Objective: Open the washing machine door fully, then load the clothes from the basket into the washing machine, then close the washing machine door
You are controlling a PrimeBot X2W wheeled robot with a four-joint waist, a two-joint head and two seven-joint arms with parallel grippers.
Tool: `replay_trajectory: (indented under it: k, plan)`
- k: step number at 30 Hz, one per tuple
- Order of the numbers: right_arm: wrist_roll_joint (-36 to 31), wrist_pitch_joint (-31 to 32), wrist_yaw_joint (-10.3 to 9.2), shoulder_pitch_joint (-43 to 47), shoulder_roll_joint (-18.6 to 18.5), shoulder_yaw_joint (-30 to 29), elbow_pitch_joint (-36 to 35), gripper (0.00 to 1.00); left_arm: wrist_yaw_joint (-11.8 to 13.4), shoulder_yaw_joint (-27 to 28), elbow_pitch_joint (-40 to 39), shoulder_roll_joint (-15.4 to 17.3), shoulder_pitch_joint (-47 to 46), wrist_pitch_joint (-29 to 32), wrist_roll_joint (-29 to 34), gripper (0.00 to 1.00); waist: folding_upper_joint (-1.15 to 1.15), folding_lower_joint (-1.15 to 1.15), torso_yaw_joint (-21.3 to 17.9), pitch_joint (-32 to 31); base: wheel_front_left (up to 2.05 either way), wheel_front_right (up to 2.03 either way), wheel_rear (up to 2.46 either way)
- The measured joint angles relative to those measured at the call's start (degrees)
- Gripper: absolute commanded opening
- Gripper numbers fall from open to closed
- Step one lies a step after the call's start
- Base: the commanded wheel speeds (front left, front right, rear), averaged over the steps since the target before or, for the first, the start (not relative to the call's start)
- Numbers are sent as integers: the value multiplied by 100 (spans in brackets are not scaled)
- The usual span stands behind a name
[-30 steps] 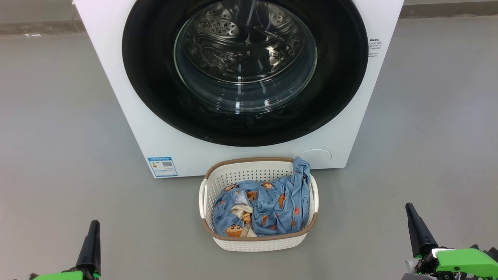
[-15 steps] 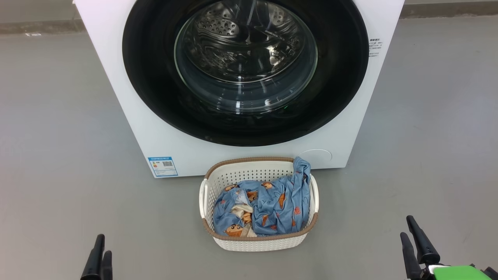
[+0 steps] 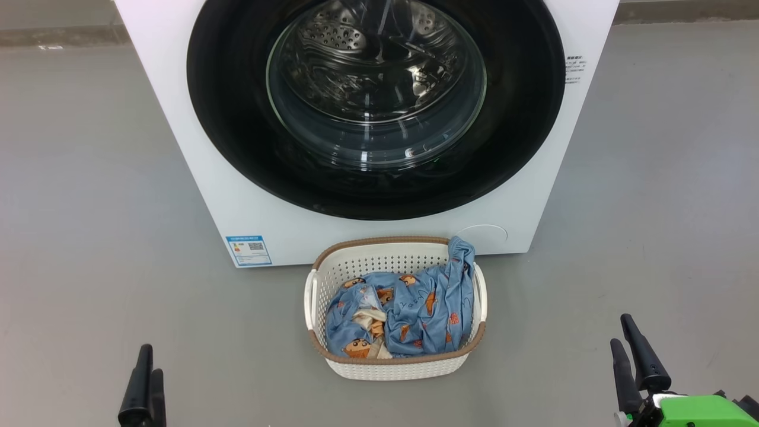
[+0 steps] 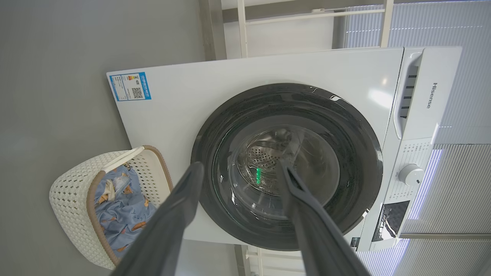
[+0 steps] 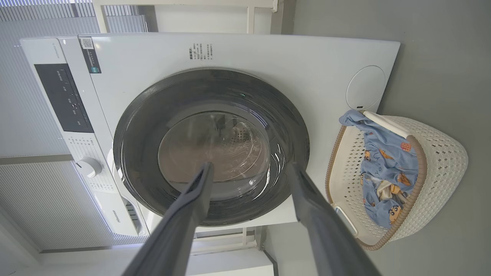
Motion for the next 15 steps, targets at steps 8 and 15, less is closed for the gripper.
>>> replay_trajectory:
  k: [8,15]
  plan:
    - [-120,-172,0,-118,-41,172,-191,100,0,-147,-172,73,-3,-164,240,100,0,0,8,26,0,0,0]
    - [-372,-394,0,-122,-160,427,-364,100,0,-196,-338,138,-46,-290,673,100,0,0,15,49,0,0,0]
